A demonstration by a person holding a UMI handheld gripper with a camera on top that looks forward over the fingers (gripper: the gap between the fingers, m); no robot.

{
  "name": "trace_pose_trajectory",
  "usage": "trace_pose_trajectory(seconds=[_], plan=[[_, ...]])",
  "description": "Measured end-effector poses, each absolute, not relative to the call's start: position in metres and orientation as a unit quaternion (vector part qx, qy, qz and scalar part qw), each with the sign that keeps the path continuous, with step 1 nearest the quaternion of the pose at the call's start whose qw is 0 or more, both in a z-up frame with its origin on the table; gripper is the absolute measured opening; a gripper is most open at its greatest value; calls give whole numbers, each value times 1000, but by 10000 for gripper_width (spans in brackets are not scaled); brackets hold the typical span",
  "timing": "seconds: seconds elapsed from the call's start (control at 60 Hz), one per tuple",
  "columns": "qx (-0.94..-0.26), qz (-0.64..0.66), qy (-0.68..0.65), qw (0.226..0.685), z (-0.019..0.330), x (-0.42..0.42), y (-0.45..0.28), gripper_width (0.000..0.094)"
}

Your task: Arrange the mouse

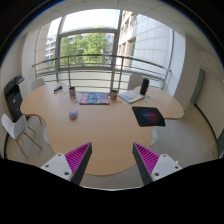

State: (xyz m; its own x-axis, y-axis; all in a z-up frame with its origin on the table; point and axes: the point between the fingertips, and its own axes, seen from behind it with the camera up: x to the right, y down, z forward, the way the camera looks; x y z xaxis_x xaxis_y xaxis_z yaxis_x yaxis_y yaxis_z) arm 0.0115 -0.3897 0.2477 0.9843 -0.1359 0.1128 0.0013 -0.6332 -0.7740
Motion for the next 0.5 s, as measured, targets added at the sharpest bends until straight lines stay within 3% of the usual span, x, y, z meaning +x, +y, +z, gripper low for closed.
trace_pose_trajectory(seconds=[0.167,0.5], plan=[[-905,-90,44,413,228,1,-407,837],[-916,-90,65,385,130,-112,-441,842]])
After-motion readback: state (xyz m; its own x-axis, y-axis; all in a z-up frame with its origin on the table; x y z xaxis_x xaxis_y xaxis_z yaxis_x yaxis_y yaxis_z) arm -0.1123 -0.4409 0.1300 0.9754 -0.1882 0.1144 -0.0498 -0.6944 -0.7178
